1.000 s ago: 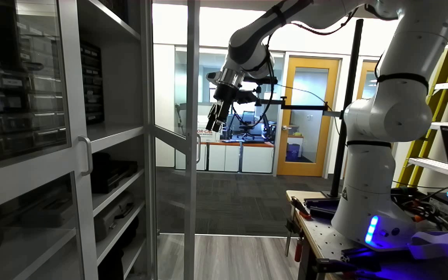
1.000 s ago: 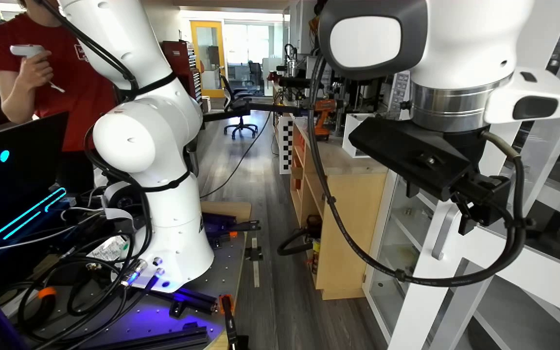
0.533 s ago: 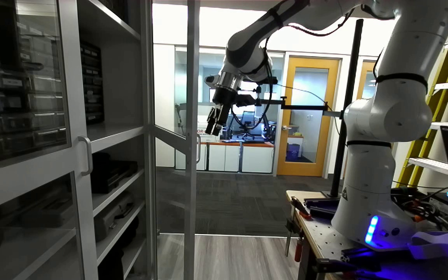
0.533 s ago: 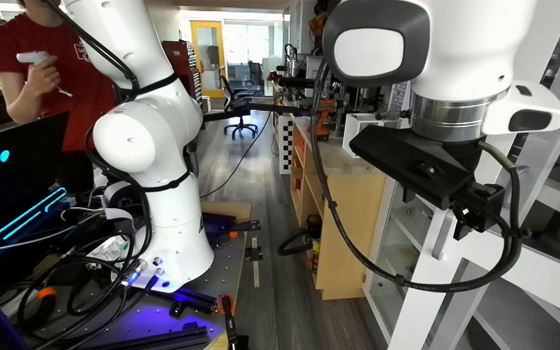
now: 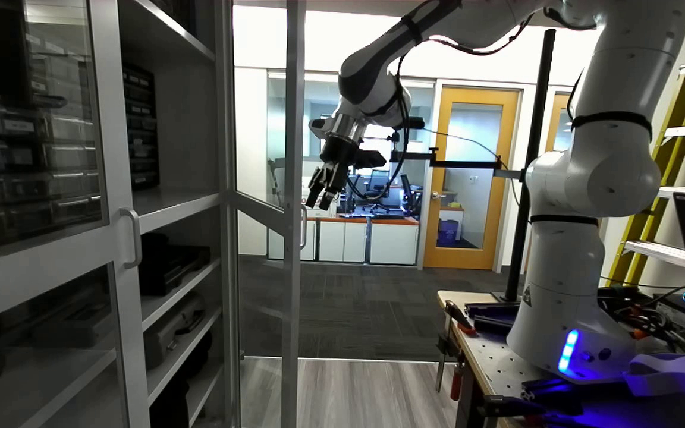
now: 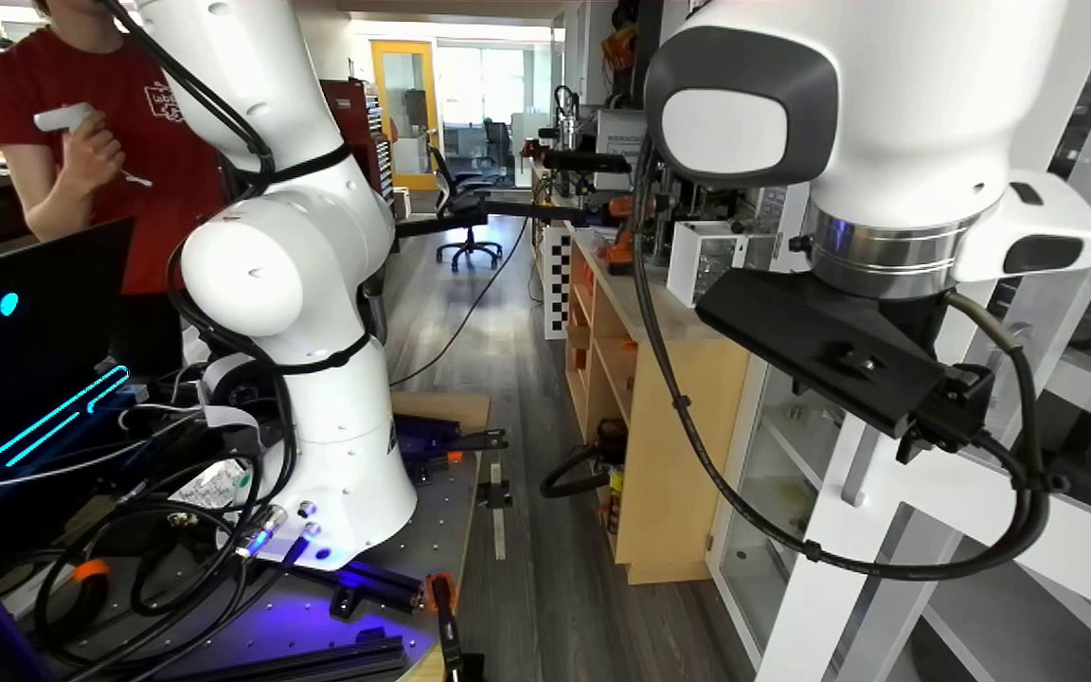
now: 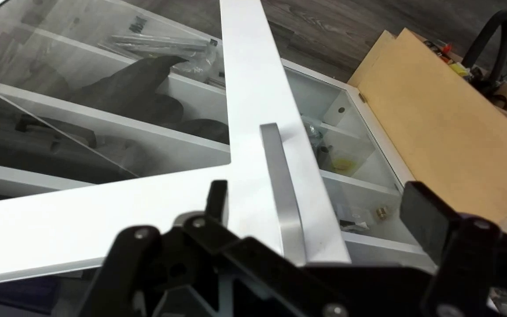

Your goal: Close the cabinet door

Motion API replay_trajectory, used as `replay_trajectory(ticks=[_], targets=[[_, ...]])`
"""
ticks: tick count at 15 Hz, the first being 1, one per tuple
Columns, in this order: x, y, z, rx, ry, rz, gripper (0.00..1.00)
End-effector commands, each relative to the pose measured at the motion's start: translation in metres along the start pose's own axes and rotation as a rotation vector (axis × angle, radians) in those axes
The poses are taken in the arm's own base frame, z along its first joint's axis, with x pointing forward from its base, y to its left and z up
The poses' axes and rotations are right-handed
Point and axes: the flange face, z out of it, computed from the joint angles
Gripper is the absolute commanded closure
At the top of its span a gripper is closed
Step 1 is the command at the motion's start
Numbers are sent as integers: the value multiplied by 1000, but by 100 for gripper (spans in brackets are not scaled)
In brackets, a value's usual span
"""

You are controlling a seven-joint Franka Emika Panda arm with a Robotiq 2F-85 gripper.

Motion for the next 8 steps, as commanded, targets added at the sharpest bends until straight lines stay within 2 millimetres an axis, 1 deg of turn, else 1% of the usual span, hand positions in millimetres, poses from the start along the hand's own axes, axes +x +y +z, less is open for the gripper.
replay_trajectory(ticks=[1,2,3,4,6,8], targets=[[6,6,2,0,61,-41,0],[7,6,3,4,75,-52,0],[6,6,3,6,92,-64,5],[6,6,3,9,109,-77,26],[6,6,3,10,134,-93,31],[5,6,4,14,153,-98,44]])
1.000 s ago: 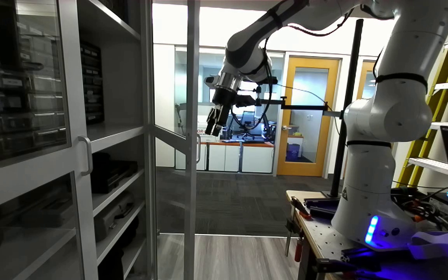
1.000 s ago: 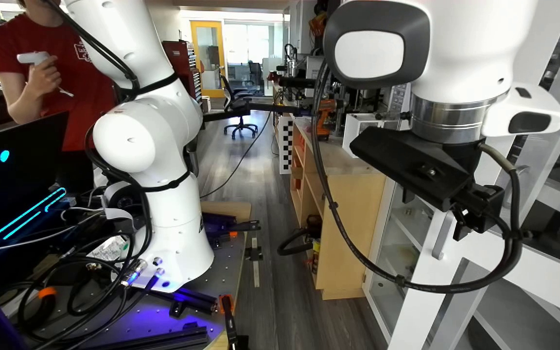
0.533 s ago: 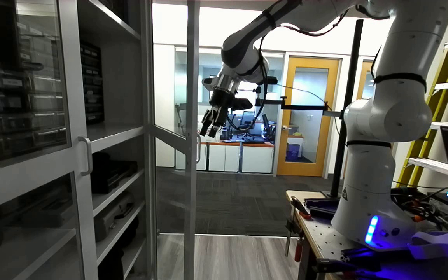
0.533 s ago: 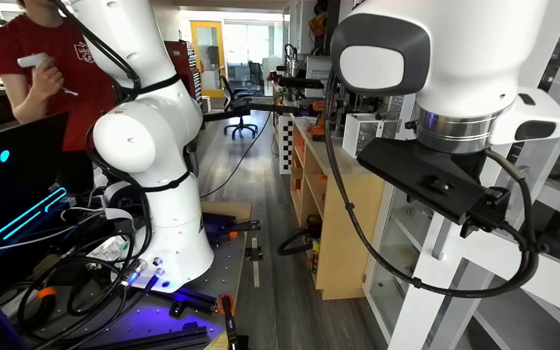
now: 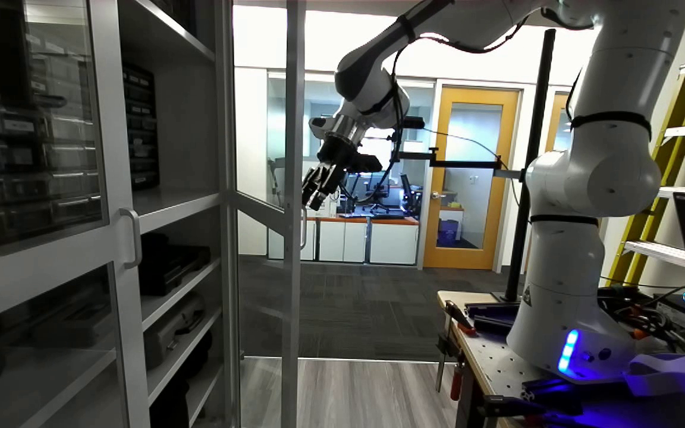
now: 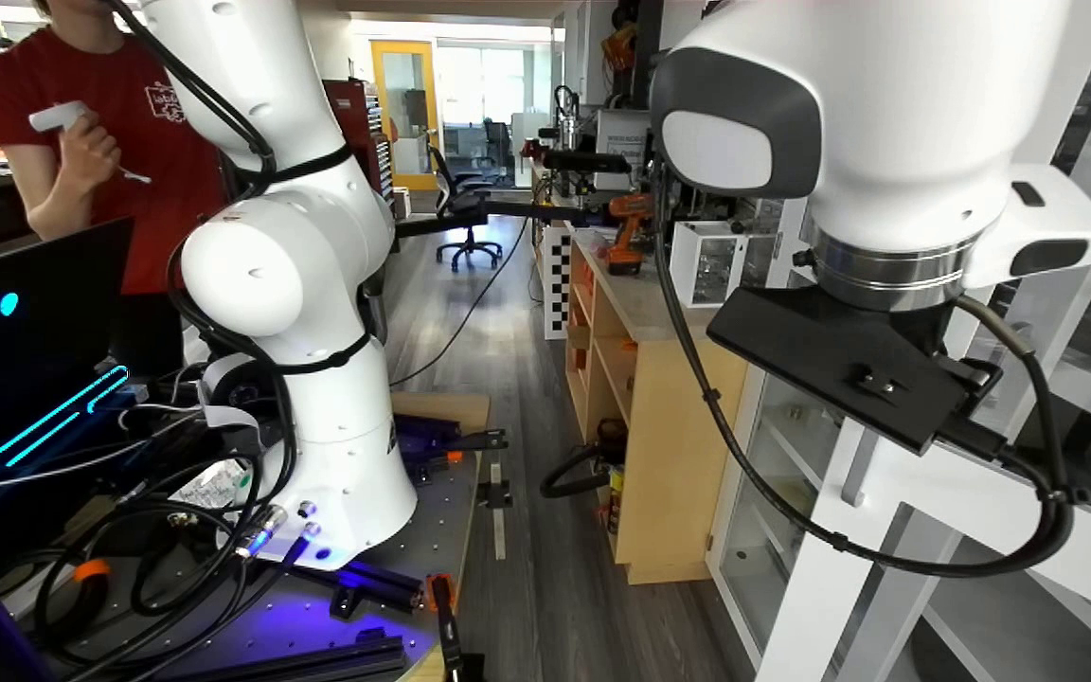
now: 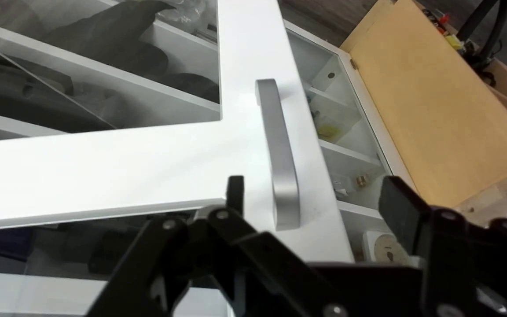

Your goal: Close the cabinet door

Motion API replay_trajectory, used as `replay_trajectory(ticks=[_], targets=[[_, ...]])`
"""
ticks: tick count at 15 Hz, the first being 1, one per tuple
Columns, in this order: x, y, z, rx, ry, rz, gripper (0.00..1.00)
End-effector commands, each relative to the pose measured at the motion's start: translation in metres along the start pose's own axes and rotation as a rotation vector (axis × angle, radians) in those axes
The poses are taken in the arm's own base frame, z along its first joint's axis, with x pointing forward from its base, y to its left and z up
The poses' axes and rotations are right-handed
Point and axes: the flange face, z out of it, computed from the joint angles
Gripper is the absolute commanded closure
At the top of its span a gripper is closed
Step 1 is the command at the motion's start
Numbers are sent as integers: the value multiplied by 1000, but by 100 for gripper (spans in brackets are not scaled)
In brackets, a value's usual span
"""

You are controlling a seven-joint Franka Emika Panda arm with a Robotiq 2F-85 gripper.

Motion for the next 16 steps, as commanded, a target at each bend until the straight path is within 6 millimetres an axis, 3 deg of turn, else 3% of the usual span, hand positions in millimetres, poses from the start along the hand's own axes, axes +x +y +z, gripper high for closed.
replay_trajectory(ticks=[1,8,10,16], targets=[[3,5,0,-15,44,-24,52],[3,8,-4,-39,58,-36,96],[4,10,-5,-46,57,-40,100],[16,2,7,-45,51,-58,96]])
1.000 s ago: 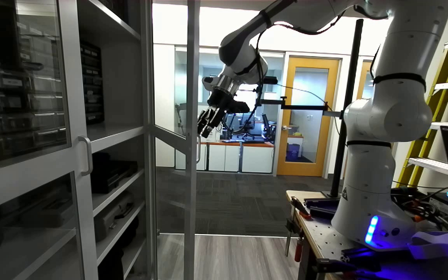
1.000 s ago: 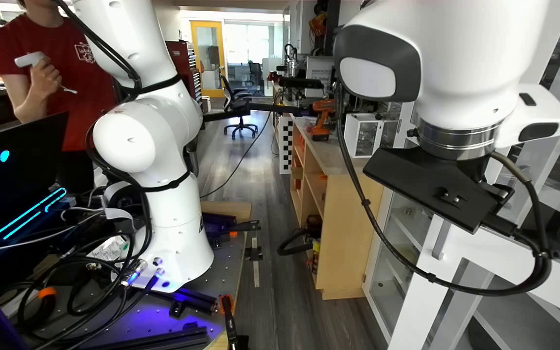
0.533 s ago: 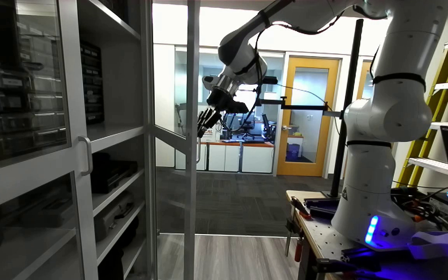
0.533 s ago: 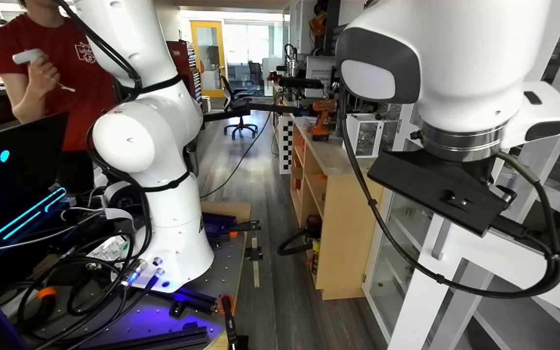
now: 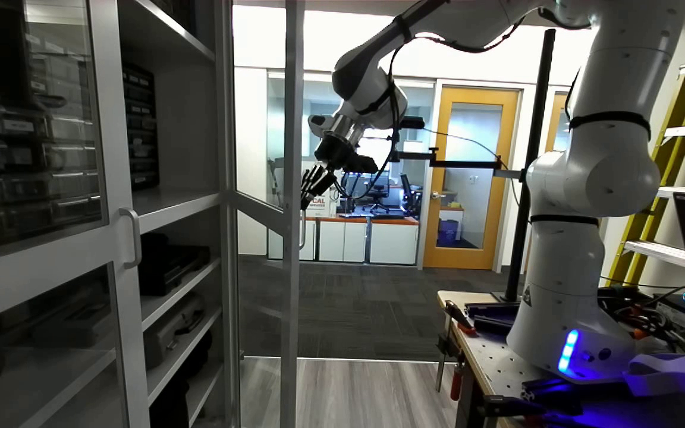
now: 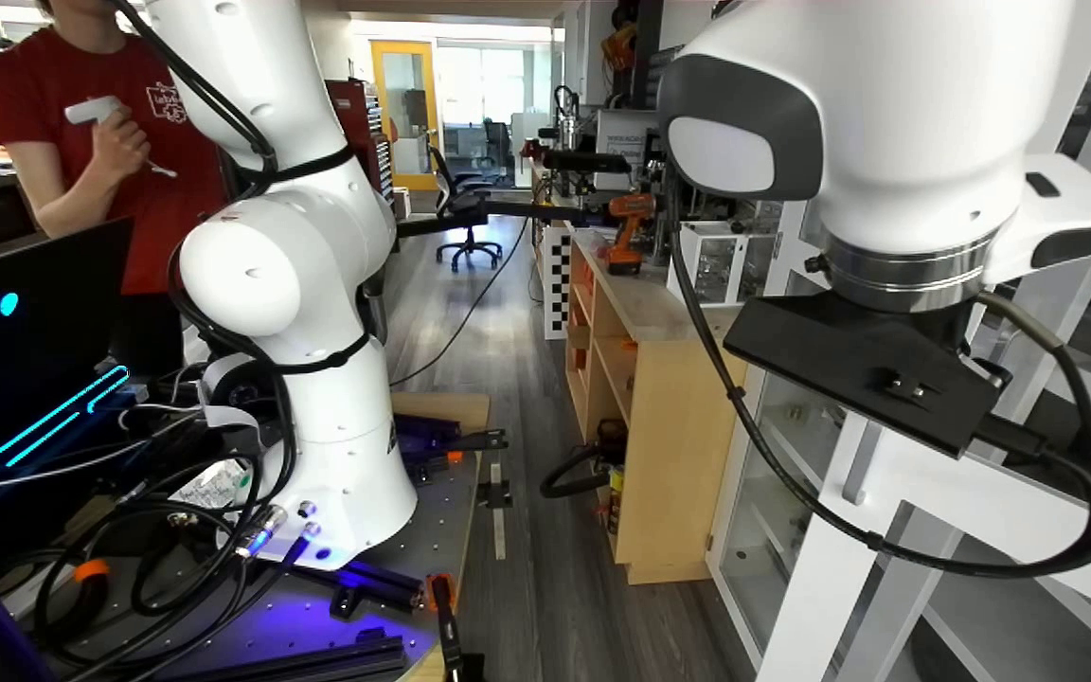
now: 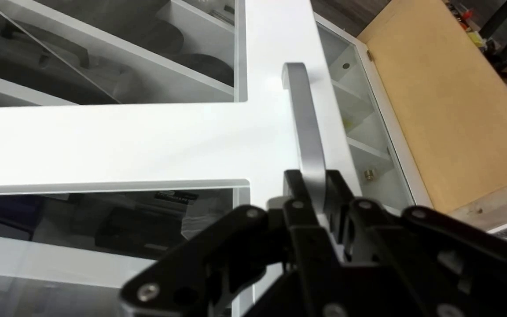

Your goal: Close the cabinet door

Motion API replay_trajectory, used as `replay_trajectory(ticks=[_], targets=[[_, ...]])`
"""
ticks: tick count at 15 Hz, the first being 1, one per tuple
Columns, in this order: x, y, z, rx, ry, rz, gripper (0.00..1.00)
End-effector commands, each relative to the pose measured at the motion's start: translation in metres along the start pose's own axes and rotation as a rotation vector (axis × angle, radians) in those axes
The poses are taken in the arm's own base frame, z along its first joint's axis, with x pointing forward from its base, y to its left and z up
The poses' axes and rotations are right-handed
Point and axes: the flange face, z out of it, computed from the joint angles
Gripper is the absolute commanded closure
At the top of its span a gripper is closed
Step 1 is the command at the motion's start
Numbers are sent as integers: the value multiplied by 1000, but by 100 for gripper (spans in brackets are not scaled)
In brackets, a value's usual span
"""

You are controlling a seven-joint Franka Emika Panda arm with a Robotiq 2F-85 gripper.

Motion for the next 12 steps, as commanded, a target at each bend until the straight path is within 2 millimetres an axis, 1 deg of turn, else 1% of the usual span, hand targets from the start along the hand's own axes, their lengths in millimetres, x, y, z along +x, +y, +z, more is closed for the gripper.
replay_trajectory(ticks=[1,6,12], targets=[[20,-7,13,-17,17,2,96],[52,-16,33,-43,51,51,96],[94,-14,64,-90,90,159,96]])
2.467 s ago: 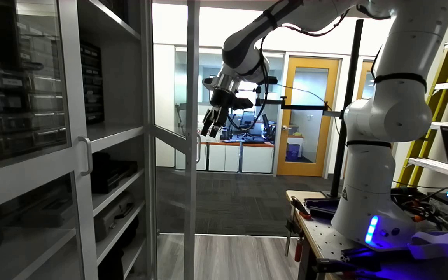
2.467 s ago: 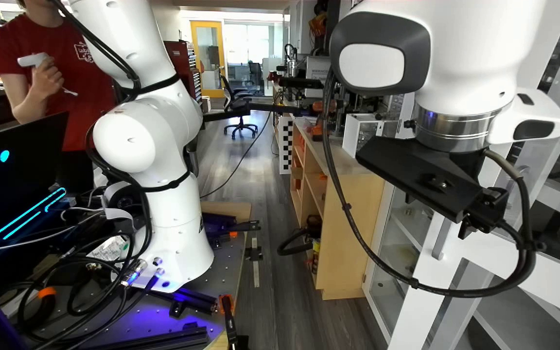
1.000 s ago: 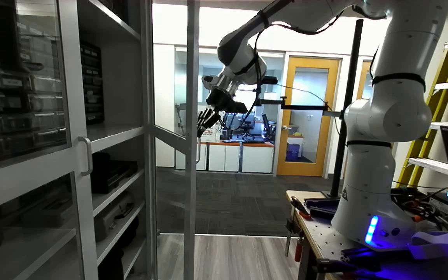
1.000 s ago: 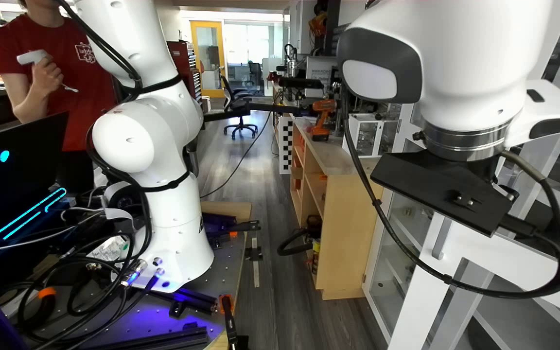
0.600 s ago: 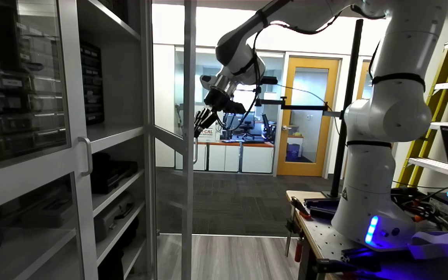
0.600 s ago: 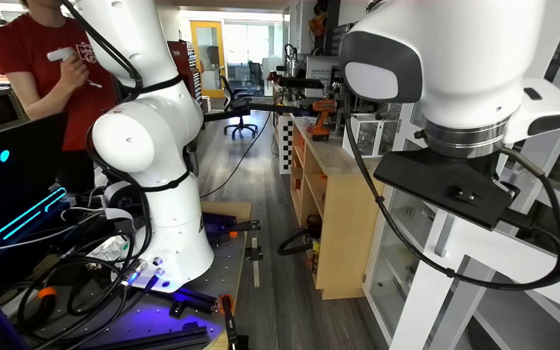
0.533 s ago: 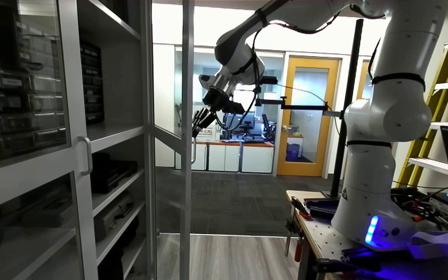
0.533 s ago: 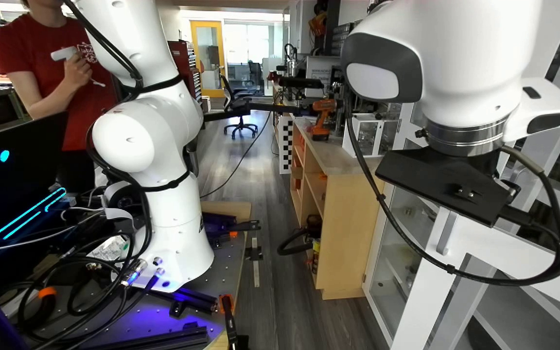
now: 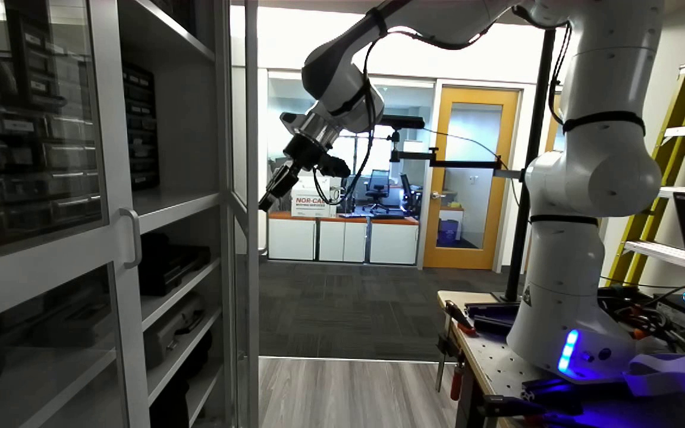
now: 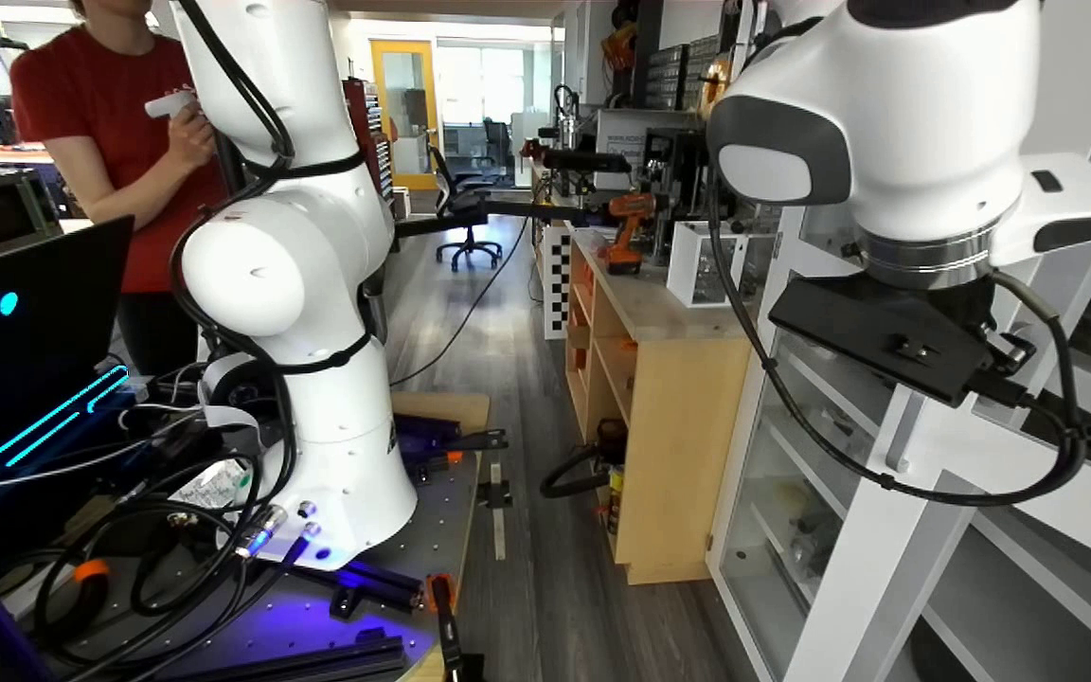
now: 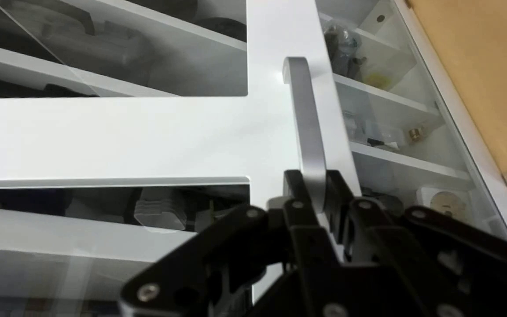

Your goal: Close the cabinet door

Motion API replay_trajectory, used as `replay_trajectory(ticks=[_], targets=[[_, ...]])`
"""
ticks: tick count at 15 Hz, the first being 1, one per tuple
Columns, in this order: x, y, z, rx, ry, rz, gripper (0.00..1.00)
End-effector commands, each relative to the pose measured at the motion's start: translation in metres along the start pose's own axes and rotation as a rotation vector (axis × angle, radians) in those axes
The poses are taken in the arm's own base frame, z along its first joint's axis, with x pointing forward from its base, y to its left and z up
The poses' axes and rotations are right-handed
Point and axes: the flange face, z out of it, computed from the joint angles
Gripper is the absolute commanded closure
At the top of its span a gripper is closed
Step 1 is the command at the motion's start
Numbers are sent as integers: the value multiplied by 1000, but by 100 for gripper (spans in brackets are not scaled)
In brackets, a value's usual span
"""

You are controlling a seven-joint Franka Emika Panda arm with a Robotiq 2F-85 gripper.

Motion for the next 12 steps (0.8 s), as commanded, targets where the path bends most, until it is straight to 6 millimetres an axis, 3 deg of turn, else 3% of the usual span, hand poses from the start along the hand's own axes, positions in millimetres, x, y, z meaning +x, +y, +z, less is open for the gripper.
replay_trajectory(ticks=[1,12], targets=[[36,-10,25,-15,34,58,96],[133,-3,103,-85,93,186,96]])
